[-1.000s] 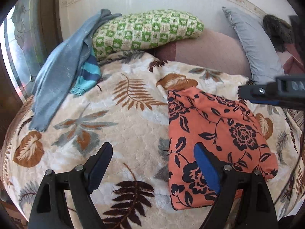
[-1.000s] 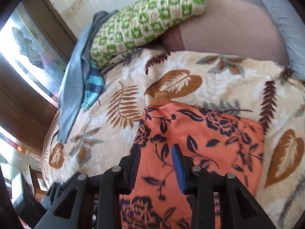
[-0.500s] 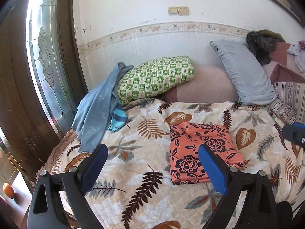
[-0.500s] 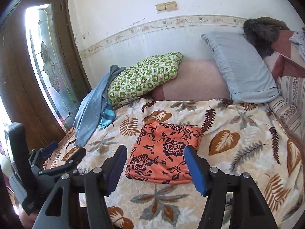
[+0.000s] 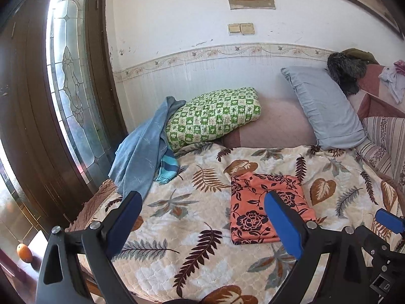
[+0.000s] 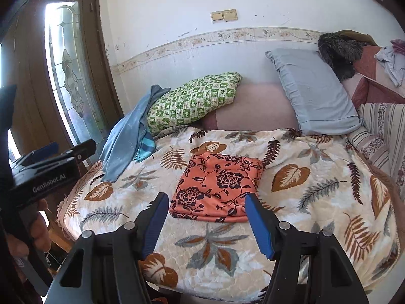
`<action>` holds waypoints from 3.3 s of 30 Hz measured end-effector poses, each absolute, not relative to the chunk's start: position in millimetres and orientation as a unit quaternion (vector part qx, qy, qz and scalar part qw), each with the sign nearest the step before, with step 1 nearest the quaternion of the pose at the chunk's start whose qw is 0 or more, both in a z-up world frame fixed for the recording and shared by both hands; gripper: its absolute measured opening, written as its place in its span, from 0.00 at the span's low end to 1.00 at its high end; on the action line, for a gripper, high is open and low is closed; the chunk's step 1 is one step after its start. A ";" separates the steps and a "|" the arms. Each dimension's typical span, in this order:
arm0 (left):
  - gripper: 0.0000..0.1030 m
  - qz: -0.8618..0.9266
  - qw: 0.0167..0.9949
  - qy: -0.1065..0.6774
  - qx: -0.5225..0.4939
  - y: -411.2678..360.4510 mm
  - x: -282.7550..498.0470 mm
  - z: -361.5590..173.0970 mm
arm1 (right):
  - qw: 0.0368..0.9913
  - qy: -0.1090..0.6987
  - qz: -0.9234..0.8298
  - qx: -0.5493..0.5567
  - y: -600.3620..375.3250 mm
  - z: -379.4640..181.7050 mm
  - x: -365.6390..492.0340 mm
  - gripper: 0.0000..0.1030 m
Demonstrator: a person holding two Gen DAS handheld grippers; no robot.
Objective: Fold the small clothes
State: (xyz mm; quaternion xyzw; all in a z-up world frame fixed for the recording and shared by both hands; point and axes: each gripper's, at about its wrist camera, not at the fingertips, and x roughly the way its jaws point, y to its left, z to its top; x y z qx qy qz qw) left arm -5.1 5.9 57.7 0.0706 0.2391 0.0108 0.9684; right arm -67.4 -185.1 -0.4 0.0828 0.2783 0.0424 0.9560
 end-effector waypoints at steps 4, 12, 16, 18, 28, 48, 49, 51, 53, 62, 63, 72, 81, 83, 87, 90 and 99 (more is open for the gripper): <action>0.95 0.016 0.967 0.244 0.071 8.6 -11.5 61.4 | 0.956 0.275 0.045 0.094 -187.3 0.8 -71.3 0.64; 0.95 0.017 0.972 0.221 0.074 9.3 -30.0 79.8 | 0.959 0.265 0.050 0.093 -186.3 11.1 -76.3 0.64; 0.95 0.018 0.975 0.212 0.071 12.7 -37.3 87.5 | 0.960 0.260 0.051 0.091 -184.7 16.2 -78.9 0.64; 0.95 0.020 0.976 0.208 0.068 15.6 -39.9 90.4 | 0.961 0.256 0.051 0.091 -183.5 19.5 -80.2 0.64; 0.95 0.024 0.977 0.201 0.061 26.6 -46.2 96.6 | 0.963 0.253 0.047 0.086 -172.0 28.3 -80.7 0.64; 0.95 0.032 0.981 0.189 0.037 35.9 -56.1 102.2 | 0.964 0.247 0.000 0.102 -177.3 37.7 -88.6 0.64; 0.95 0.031 0.980 0.190 0.039 34.4 -55.8 101.4 | 0.964 0.247 0.000 0.100 -178.3 37.8 -88.1 0.64; 0.95 0.028 0.980 0.192 0.043 31.7 -55.5 100.3 | 0.964 0.246 0.001 0.098 -178.9 37.8 -88.0 0.64; 0.95 0.026 0.980 0.192 0.045 30.0 -55.7 100.2 | 0.965 0.245 0.001 0.098 -177.8 37.9 -88.4 0.64; 0.95 0.021 0.978 0.201 0.047 26.7 -51.9 95.9 | 0.962 0.252 -0.001 0.105 -175.6 32.0 -85.1 0.64; 0.95 0.019 0.978 0.203 0.048 25.5 -50.3 94.7 | 0.962 0.253 -0.001 0.105 -175.6 31.5 -84.4 0.64; 0.95 0.008 0.975 0.216 0.042 25.6 -39.4 89.4 | 0.960 0.259 0.000 0.103 -171.3 28.1 -76.3 0.64; 0.95 -0.002 0.973 0.230 0.031 30.0 -20.8 84.2 | 0.961 0.256 -0.004 0.100 -168.6 33.5 -58.5 0.64; 0.95 -0.004 0.972 0.234 0.032 29.8 -15.8 82.4 | 0.961 0.258 -0.003 0.096 -166.0 33.0 -53.2 0.64; 0.95 -0.007 0.970 0.242 0.025 32.9 -4.8 78.3 | 0.960 0.264 0.003 0.091 -161.8 29.2 -41.1 0.64; 0.95 -0.011 0.968 0.248 0.020 34.5 4.2 74.4 | 0.960 0.267 0.004 0.086 -159.7 25.9 -31.7 0.64; 0.95 -0.024 0.965 0.260 0.020 30.7 27.6 65.4 | 0.955 0.283 0.015 0.089 -156.8 15.3 -2.3 0.64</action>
